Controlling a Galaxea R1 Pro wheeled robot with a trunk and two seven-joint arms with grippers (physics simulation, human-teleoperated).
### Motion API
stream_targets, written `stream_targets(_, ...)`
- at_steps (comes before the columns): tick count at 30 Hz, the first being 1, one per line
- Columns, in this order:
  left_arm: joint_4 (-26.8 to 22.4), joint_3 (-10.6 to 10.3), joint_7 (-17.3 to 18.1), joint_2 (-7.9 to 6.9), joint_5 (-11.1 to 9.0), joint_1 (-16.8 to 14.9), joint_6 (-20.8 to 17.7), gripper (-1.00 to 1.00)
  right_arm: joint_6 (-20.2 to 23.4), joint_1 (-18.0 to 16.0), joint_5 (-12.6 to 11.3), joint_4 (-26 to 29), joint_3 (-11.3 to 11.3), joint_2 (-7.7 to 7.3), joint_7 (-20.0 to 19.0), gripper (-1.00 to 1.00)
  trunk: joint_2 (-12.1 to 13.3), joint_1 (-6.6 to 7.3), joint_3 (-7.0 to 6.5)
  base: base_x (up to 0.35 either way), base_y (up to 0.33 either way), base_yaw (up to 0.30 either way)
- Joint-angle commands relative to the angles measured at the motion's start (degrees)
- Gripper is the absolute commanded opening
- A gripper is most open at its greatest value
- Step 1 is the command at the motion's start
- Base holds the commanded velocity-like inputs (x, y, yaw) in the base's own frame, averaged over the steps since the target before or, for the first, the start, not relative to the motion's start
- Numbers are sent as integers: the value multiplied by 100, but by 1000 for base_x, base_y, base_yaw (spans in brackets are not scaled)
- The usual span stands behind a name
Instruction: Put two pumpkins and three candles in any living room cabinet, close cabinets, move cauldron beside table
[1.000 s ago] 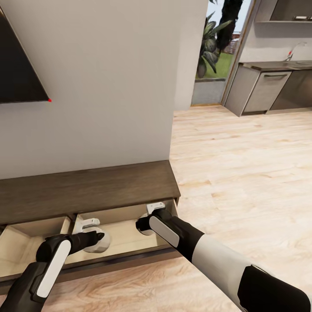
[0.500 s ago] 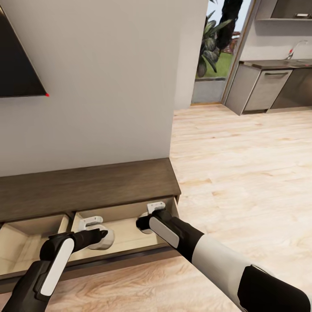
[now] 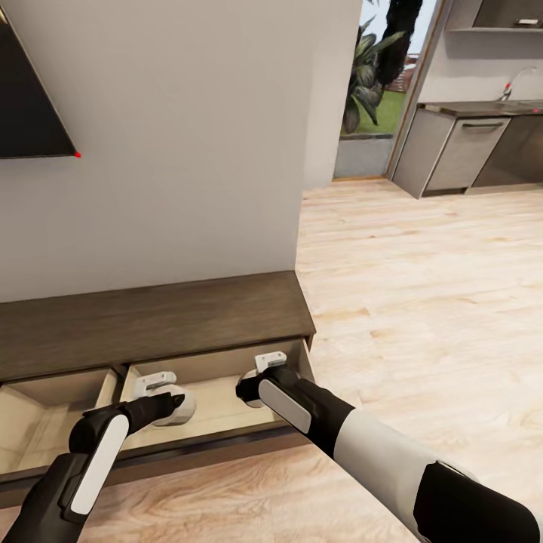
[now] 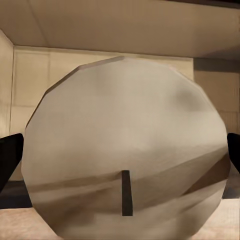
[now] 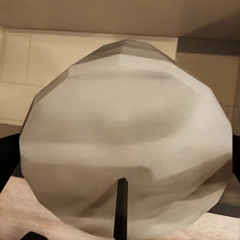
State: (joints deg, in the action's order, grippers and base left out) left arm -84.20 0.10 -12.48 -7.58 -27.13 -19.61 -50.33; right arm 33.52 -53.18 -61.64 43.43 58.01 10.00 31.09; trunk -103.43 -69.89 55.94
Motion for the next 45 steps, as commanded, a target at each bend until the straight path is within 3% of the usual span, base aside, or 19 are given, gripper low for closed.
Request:
stream_targets(1, -7, -1, -44, -4, -47, -2, -14, -100, -3, -8, -50, 6, 18, 0, 46, -100, -44, -22, 23, 0, 0, 0)
stream_targets(7, -9, -1, -44, 4, -47, 0, -2, -100, -209, -8, -49, 2, 28, 0, 38, -100, -285, -154, 131, 0, 0, 0)
stream_targets(10, -21, -1, -44, 8, -47, 1, 3, -100, -273, -8, -42, 7, 136, 0, 42, -100, -405, -220, 184, 0, 0, 0)
stream_targets(15, -26, -1, -25, 10, -47, 1, 5, -100, -324, -9, -48, 16, 312, 0, 46, -100, -405, -220, 184, 0, 0, 0)
stream_targets(45, -36, 13, -11, 7, -49, 1, 0, -100, -293, -13, -111, -36, 316, 0, 125, -100, -405, -220, 184, 63, 0, 0)
